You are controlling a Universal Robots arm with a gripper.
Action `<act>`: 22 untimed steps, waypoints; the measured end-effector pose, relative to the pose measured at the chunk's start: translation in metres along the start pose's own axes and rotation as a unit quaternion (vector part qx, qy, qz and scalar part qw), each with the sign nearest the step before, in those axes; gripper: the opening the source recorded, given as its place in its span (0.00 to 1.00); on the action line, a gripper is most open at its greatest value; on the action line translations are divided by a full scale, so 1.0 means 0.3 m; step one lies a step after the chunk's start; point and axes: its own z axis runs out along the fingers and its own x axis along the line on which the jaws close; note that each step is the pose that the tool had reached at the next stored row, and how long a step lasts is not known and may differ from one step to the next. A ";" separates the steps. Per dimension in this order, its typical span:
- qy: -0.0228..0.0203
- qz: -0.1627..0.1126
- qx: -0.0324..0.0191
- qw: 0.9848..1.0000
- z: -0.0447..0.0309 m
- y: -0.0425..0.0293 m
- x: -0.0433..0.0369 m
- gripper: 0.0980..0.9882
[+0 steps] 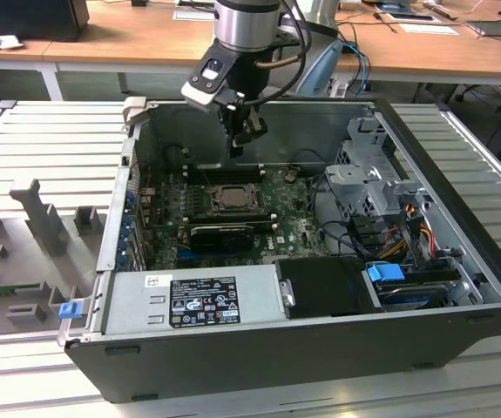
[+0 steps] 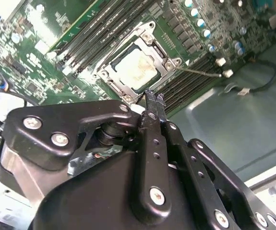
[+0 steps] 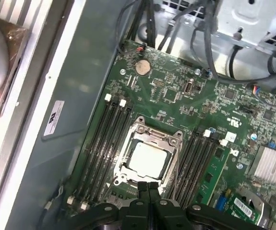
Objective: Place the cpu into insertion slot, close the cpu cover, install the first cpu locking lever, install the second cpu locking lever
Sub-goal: 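Install the first cpu locking lever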
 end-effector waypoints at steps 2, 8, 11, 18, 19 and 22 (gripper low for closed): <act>0.000 -0.025 0.001 1.000 0.002 0.000 0.000 0.01; -0.001 -0.070 0.003 0.998 0.003 0.000 0.000 0.01; -0.001 -0.111 0.004 0.994 0.003 0.000 0.000 0.01; -0.003 -0.215 0.009 0.977 0.007 0.000 0.000 0.01; -0.003 -0.232 0.009 0.973 0.008 0.000 0.000 0.01; -0.003 -0.263 0.010 0.965 0.009 0.000 0.000 0.01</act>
